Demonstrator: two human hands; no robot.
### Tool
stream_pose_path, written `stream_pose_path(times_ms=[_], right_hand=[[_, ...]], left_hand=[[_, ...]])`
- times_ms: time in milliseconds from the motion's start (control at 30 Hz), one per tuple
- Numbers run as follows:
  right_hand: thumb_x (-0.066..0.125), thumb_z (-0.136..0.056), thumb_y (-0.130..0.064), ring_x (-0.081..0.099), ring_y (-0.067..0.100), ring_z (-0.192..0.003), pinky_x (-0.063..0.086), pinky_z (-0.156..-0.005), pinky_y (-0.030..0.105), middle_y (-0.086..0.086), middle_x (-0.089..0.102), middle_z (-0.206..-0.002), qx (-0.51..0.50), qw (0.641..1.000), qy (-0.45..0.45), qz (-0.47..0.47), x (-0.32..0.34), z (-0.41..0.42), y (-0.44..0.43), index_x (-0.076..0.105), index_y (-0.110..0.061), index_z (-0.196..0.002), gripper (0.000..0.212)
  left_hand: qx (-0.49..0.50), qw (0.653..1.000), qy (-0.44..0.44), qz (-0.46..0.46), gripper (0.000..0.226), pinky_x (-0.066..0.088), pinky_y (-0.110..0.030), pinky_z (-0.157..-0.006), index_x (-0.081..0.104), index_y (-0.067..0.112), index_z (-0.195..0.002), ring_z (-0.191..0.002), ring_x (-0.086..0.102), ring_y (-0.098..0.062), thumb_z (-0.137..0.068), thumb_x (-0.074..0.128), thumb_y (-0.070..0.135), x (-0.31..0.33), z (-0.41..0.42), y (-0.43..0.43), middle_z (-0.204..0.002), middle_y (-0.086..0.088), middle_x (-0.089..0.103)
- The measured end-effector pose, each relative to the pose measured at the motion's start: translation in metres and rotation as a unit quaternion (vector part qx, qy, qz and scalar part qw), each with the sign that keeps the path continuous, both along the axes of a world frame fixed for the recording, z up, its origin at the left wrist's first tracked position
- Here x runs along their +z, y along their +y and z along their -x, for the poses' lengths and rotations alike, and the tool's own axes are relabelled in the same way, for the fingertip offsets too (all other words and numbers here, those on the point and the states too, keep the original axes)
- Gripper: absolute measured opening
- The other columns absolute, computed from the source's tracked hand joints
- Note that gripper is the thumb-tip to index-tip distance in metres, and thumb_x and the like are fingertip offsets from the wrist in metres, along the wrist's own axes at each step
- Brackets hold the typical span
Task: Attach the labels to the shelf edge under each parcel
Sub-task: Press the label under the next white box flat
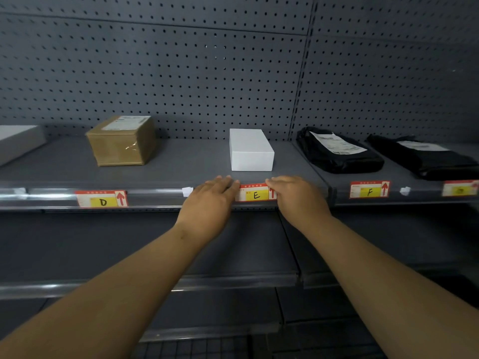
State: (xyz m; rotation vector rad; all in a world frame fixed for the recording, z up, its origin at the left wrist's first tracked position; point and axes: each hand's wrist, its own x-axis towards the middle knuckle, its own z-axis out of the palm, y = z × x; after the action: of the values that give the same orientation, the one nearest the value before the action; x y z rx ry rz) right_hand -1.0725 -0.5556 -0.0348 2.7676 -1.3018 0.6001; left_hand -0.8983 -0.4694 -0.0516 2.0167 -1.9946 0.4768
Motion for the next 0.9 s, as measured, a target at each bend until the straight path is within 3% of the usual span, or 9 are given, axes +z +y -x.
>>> stream_pose_path(times_ms=[167,367,567,700,900], right_hand=[[0.04,-0.09,0.006,0.038,0.025,-0.137,0.026,-0.115,0.032,0.007,0.045,-0.146,0.014,0.999,-0.028,-0.006,-0.006,0.004,0.004,0.048,-0.012,-0.136,0.05],[0.045,-0.088,0.006,0.043,0.029,-0.133,0.032,-0.112,0.038,0.011,0.051,-0.141,0.015,0.998,-0.058,-0.008,-0.012,0.002,0.003,0.059,-0.007,-0.126,0.042],[0.047,-0.086,0.007,0.051,0.031,-0.125,0.04,-0.105,0.038,0.012,0.057,-0.134,0.01,0.996,-0.088,-0.001,-0.009,-0.001,0.004,0.061,-0.007,-0.123,0.042],[0.046,-0.088,0.004,0.051,0.029,-0.123,0.041,-0.102,0.037,0.012,0.058,-0.133,0.005,0.996,-0.087,-0.002,-0.005,-0.001,0.005,0.061,-0.009,-0.123,0.04],[0.044,-0.091,0.001,0.054,0.028,-0.114,0.046,-0.092,0.037,0.011,0.062,-0.124,-0.003,0.997,-0.077,-0.011,0.001,-0.002,0.007,0.063,-0.01,-0.12,0.036]], left_hand=[[-0.006,1.0,-0.026,-0.006,0.058,0.015,-0.033,-0.113,0.019,0.018,-0.148,-0.141,0.022,-0.025,-0.095,0.041,0.012,-0.001,-0.003,-0.002,-0.155,-0.006,0.022],[-0.012,0.999,-0.04,0.0,0.061,0.015,-0.034,-0.114,0.018,0.019,-0.148,-0.14,0.023,-0.026,-0.094,0.044,0.013,-0.003,-0.005,-0.004,-0.154,-0.006,0.022],[-0.021,0.999,-0.031,0.022,0.056,0.024,-0.037,-0.111,0.032,0.02,-0.143,-0.135,0.034,-0.029,-0.09,0.049,0.011,-0.004,-0.005,-0.003,-0.148,-0.007,0.036],[-0.018,0.998,-0.031,0.044,0.052,0.04,-0.041,-0.099,0.052,0.015,-0.131,-0.116,0.054,-0.035,-0.081,0.062,0.009,-0.001,-0.003,-0.003,-0.13,-0.012,0.056],[-0.011,0.998,-0.036,0.054,0.049,0.047,-0.042,-0.091,0.061,0.015,-0.12,-0.101,0.062,-0.035,-0.072,0.071,0.01,-0.001,-0.003,-0.006,-0.116,-0.013,0.064]])
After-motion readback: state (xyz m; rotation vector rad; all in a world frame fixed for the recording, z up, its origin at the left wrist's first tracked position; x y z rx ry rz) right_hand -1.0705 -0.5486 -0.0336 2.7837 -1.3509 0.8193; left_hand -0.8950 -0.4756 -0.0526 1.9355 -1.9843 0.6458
